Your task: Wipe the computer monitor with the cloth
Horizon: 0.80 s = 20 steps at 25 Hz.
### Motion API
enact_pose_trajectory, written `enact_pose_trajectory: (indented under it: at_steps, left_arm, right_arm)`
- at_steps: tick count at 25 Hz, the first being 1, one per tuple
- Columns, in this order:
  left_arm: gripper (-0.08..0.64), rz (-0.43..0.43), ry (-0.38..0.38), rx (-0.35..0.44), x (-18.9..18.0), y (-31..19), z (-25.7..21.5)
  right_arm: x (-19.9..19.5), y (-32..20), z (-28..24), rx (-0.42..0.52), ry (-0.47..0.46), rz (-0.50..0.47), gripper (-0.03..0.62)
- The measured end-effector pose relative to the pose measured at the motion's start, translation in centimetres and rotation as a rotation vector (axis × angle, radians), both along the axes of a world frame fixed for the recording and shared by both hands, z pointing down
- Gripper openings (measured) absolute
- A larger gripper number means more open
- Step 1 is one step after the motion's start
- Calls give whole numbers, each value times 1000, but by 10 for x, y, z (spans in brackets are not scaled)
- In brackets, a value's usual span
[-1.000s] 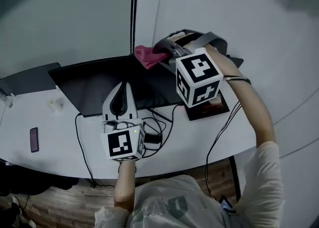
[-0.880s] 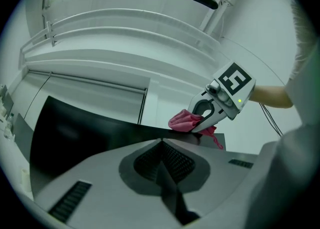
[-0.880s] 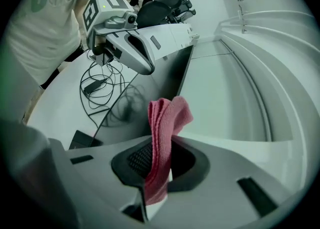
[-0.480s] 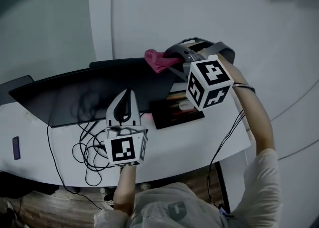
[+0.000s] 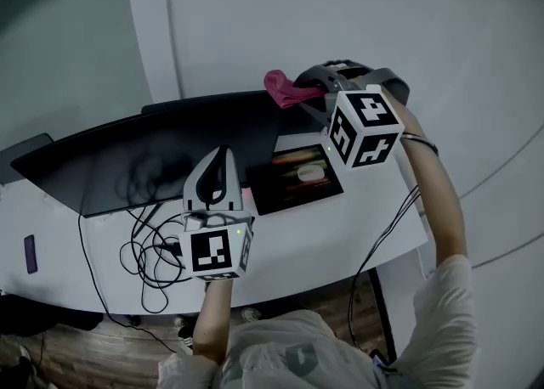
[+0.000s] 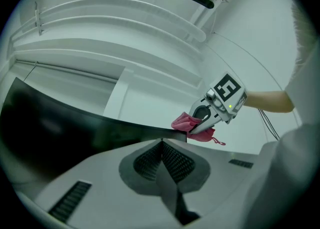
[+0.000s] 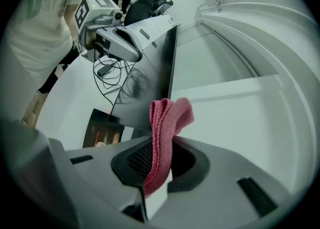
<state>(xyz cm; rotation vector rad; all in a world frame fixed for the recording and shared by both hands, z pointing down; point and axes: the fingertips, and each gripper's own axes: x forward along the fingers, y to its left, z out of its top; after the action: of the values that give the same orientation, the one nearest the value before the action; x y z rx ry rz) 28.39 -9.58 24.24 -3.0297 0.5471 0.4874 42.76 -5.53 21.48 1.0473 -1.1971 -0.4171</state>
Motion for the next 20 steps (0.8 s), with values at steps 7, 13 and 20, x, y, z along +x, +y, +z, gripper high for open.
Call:
enact_pose_trajectory:
  at_steps: [7, 13, 20]
  left_arm:
    - [14, 1, 1, -18, -1, -2, 0]
    - [15, -27, -21, -5, -16, 0, 3]
    - [14, -163, -33, 88, -71, -8, -12]
  right_arm:
    - [16, 7, 21, 26, -109, 49, 55]
    - [-1, 8, 0, 272, -338, 69, 55]
    - [-100, 11, -58, 827, -614, -82, 55]
